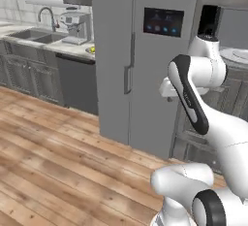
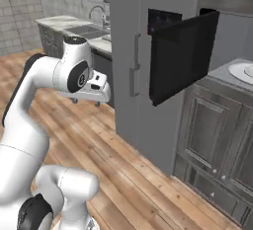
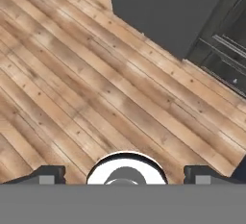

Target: Pick the corn from the counter and place it in the microwave.

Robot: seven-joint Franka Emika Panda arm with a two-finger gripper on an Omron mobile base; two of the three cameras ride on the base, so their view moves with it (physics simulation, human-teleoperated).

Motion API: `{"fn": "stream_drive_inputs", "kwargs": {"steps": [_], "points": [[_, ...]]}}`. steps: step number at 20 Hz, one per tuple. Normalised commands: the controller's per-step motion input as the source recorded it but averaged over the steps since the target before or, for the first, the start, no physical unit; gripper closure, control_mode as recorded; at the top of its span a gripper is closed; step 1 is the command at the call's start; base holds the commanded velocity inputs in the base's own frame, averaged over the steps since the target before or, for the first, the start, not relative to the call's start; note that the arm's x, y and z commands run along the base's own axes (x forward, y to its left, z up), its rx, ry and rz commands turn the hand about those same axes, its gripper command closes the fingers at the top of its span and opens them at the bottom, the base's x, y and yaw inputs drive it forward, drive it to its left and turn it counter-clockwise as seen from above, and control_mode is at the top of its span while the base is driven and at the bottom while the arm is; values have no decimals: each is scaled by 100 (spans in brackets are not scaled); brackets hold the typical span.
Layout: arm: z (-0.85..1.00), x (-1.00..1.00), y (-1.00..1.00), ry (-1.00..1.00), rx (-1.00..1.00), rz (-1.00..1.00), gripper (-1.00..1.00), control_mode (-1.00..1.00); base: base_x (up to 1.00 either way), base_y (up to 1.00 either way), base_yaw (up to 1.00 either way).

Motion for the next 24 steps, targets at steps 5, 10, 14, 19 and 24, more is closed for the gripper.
{"fn": "stream_drive_inputs", "kwargs": {"steps": [5, 10, 14, 19, 24], "points": [[0, 0, 0, 0, 0, 0, -100, 100, 52, 99, 36], [0, 0, 0, 0, 0, 0, -100, 100, 100, 93, 0], [0, 0, 0, 0, 0, 0, -100, 100, 100, 55, 0], [0, 0, 0, 0, 0, 0, -100, 100, 100, 44, 0], [0, 0, 0, 0, 0, 0, -100, 100, 100, 18, -7]]}}
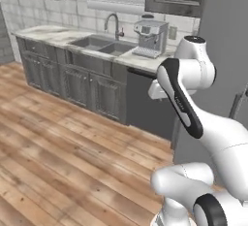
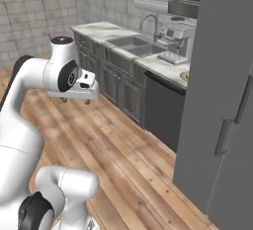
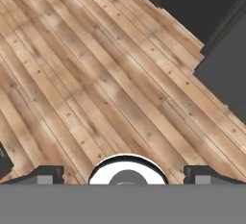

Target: Pick the corn from the counter and place it in the microwave.

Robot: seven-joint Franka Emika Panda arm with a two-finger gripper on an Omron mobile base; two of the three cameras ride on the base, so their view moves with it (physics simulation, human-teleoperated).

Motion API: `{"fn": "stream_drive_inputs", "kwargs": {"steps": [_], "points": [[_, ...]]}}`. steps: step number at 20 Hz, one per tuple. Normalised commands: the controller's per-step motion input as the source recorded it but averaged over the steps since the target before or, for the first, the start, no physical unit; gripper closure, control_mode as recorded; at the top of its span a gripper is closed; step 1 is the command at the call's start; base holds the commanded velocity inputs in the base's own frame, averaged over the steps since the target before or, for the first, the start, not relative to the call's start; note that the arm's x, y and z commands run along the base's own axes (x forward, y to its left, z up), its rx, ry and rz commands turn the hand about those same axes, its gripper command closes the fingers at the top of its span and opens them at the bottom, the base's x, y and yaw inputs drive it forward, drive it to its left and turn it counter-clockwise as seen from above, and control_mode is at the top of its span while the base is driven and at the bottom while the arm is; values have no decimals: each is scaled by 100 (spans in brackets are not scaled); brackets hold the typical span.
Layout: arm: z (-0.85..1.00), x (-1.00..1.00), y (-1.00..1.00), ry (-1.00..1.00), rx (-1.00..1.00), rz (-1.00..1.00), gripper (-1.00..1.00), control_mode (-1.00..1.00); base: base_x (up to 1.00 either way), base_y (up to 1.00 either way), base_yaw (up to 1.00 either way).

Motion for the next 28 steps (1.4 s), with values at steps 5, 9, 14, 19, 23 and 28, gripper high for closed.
{"fn": "stream_drive_inputs", "kwargs": {"steps": [5, 9, 14, 19, 23, 28], "points": [[0, 0, 0, 0, 0, 0, -100, 100, 100, 1, -21], [0, 0, 0, 0, 0, 0, -100, 100, 100, 8, -35], [0, 0, 0, 0, 0, 0, -100, 100, 100, 46, -49], [0, 0, 0, 0, 0, 0, -100, 100, 100, 93, -60], [0, 0, 0, 0, 0, 0, -100, 100, 100, 93, -62], [0, 0, 0, 0, 0, 0, -100, 100, 100, 59, -55]]}}
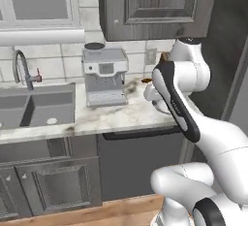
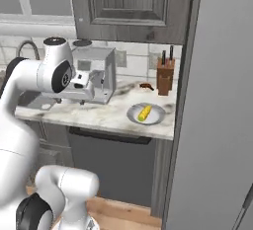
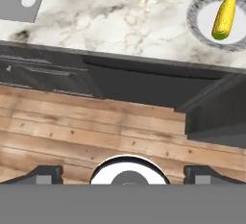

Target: Pick the corn from the counter and place it in the microwave.

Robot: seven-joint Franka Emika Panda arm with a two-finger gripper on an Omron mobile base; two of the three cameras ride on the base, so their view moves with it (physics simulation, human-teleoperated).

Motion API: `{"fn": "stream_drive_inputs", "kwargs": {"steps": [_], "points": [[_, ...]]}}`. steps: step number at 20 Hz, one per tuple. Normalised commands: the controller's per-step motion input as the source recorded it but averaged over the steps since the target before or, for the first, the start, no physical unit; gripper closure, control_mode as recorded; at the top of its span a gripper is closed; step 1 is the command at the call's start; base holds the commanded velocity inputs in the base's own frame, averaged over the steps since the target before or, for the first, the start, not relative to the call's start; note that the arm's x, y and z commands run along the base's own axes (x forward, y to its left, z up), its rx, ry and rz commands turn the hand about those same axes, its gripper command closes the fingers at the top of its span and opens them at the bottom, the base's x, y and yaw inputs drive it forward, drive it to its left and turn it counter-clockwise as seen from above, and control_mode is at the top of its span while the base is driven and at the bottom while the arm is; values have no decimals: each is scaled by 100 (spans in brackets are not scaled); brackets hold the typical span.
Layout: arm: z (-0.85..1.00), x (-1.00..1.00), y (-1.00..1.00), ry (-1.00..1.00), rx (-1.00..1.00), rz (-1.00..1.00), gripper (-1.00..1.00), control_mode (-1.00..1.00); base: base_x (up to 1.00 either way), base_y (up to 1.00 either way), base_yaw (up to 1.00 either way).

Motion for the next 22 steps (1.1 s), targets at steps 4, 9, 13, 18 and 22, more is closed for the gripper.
{"fn": "stream_drive_inputs", "kwargs": {"steps": [4, 9, 13, 18, 22], "points": [[0, 0, 0, 0, 0, 0, -100, 100, 100, 28, -49], [0, 0, 0, 0, 0, 0, -100, 100, 65, -1, -28], [0, 0, 0, 0, 0, 0, -100, 100, 28, -3, -10], [0, 0, 0, 0, 0, 0, -100, 100, 2, -6, 0], [-88, 37, -77, 15, -8, 0, -100, -100, 0, 0, 0]]}}
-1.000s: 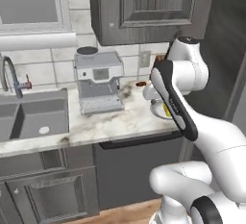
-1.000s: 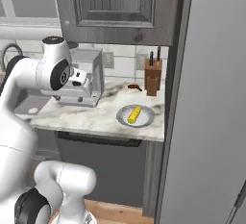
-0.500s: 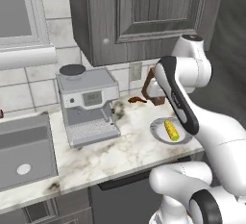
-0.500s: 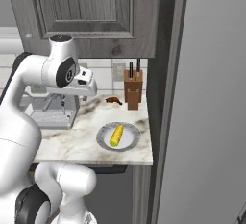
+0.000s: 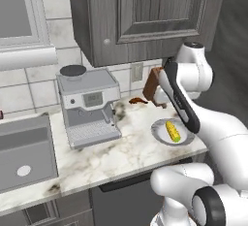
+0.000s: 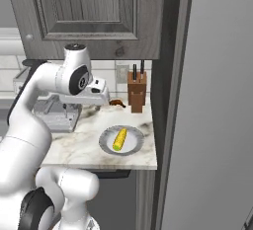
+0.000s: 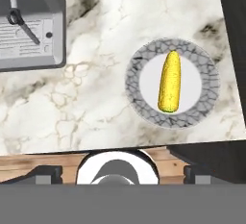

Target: Pick the corn from the counter and place it in the microwave.

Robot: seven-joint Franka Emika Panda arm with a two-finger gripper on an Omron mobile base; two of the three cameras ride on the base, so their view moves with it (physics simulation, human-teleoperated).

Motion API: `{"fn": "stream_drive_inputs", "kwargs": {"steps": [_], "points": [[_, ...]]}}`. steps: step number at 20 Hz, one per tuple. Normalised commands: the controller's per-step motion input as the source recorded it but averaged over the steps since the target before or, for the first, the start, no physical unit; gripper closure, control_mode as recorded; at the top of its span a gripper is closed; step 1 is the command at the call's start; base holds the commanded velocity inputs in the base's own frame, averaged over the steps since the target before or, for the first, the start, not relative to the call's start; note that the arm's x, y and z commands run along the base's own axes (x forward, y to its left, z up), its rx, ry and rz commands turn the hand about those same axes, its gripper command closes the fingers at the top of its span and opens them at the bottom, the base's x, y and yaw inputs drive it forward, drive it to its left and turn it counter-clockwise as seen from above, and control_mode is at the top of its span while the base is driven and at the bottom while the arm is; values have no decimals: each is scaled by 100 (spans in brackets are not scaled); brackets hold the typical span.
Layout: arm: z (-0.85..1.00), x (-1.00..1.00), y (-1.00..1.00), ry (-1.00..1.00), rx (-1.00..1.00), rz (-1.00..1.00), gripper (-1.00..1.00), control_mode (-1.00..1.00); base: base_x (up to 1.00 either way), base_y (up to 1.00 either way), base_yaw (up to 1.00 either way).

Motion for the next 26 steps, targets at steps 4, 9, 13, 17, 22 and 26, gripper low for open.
{"fn": "stream_drive_inputs", "kwargs": {"steps": [4, 9, 13, 17, 22, 26], "points": [[-97, 53, -65, 13, -5, -1, -100, -100, 0, 0, 0], [-90, 70, -11, 4, -13, -1, -100, -100, 0, 0, 0], [-78, 23, -1, -1, -8, 0, -100, -100, 0, 0, 0], [-58, 8, -26, -4, -5, 0, -100, -100, 0, 0, 0], [-50, 0, -18, 0, 0, -7, -100, -100, 0, 0, 0], [-30, 1, -32, -1, 0, -12, -100, -100, 0, 0, 0]]}}
